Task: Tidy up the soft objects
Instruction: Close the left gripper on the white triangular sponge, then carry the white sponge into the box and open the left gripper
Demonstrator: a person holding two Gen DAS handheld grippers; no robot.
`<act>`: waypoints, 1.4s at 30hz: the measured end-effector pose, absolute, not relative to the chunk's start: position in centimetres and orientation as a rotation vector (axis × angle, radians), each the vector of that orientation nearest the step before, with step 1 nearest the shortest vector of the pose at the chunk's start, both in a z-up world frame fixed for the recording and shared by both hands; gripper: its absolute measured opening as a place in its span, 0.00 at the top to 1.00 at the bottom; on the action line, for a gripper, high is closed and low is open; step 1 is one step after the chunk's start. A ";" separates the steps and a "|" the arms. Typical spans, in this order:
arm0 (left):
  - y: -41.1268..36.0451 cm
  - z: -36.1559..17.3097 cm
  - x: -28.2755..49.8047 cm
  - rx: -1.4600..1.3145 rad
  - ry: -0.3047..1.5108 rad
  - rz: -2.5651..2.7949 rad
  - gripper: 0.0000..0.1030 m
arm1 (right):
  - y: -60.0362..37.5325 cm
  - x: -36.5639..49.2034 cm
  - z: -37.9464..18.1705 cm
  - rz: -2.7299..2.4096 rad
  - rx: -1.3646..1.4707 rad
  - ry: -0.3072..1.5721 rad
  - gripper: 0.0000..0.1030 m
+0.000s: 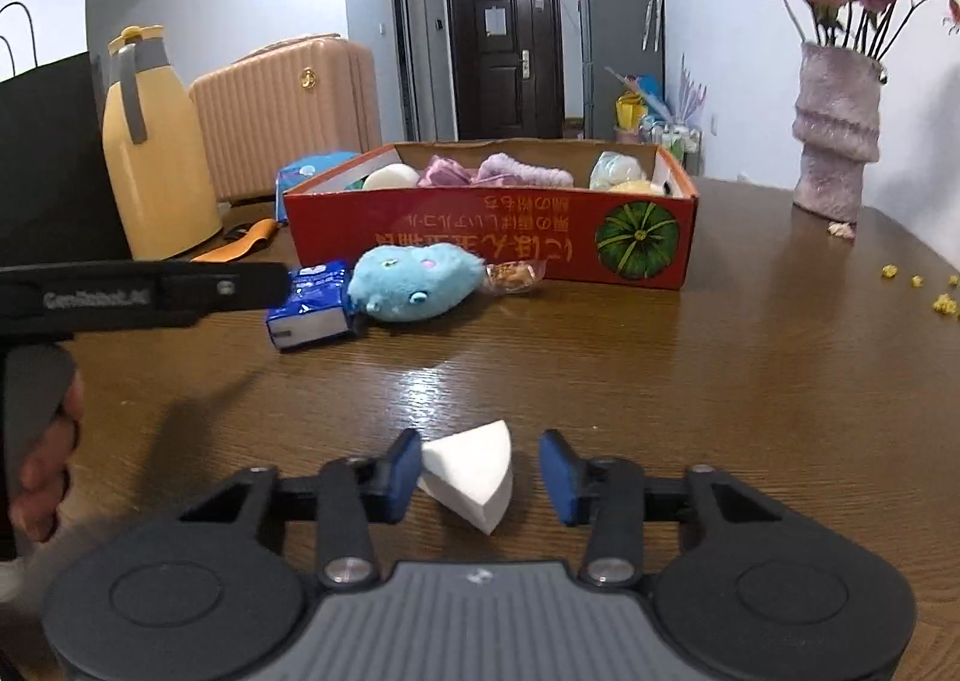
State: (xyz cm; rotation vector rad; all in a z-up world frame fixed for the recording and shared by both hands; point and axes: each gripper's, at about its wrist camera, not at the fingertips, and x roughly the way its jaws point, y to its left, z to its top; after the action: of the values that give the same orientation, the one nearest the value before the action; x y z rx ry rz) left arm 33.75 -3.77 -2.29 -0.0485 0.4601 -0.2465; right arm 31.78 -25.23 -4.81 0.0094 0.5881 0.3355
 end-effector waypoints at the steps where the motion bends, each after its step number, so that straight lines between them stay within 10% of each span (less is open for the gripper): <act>1: -4.0 -2.3 34.0 -0.045 0.459 -0.260 0.06 | -25.0 32.1 -4.8 0.345 0.002 0.589 0.64; 18: -8.4 -4.4 33.5 -0.072 0.577 -0.469 0.06 | -32.3 36.8 -2.6 0.209 0.224 0.521 0.42; 21: -10.8 -5.1 34.0 0.021 0.586 -0.503 0.22 | -32.0 38.7 -2.4 0.253 0.238 0.531 0.43; 25: -10.7 -5.9 34.9 0.004 0.642 -0.541 0.77 | -30.0 41.6 -2.9 0.312 0.199 0.570 0.43; 33: -4.4 -4.0 35.3 -0.101 0.534 -0.369 0.80 | -26.4 48.4 -4.2 0.355 0.211 0.613 0.44; 42: -0.6 -2.6 35.1 -0.139 0.511 -0.278 0.80 | -24.7 48.1 -4.7 0.293 0.152 0.615 0.81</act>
State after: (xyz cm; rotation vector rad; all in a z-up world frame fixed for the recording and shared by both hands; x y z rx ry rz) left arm 35.10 -0.63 -2.65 -0.1391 0.5113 -0.2782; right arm 48.06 -24.73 -4.70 0.1517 0.6147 0.2934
